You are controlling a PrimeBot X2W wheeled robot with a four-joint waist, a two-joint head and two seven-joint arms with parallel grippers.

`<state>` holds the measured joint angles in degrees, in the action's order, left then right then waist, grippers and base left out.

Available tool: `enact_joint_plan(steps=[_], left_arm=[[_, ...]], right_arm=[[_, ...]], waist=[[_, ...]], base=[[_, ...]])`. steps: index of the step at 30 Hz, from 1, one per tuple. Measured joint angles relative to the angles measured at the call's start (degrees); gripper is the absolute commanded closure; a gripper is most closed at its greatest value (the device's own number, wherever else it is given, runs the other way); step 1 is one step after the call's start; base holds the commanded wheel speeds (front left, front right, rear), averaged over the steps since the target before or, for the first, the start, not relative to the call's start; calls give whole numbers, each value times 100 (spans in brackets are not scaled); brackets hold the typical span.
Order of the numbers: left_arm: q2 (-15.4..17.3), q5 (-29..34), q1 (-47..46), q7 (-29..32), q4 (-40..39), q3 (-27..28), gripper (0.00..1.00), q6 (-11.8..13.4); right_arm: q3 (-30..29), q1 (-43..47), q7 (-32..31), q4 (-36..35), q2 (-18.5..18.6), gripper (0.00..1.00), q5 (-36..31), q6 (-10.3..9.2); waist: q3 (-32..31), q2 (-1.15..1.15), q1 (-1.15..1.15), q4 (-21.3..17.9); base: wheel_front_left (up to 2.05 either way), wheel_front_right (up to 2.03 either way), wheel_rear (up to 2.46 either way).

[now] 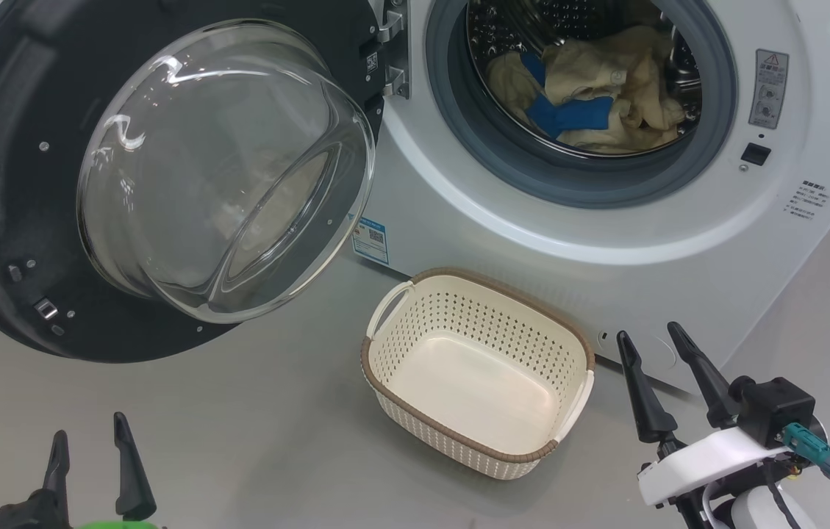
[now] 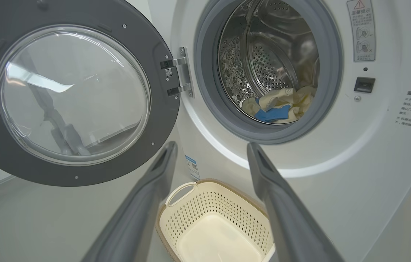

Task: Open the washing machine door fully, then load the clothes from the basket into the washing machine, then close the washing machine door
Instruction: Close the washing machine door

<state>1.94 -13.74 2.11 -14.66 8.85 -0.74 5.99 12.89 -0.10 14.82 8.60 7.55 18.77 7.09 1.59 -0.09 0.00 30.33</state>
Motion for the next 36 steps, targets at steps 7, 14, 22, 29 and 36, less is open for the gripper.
enact_joint_plan(steps=[7,14,22,29,36], left_arm=[[0,-37,54,0,-36,21,0,27],[0,-75,63,0,-36,-9,100,29],[-1,-513,70,0,-65,88,100,31],[-3,-2481,41,0,-304,846,100,47],[-13,-4023,-347,-5,-400,1869,100,-415]], right_arm=[[9,-43,0,36,8,0,34,0],[-3,-44,0,56,8,0,58,0],[-48,-44,0,58,7,0,58,0],[-110,-42,0,57,-16,0,58,0],[-149,-39,0,47,-18,0,58,0]], waist=[[15,0,0,13],[19,0,0,9],[40,0,0,17],[72,0,0,45],[125,0,0,71]], base=[[0,0,0],[0,0,0],[0,0,0],[0,0,0],[0,0,0]])
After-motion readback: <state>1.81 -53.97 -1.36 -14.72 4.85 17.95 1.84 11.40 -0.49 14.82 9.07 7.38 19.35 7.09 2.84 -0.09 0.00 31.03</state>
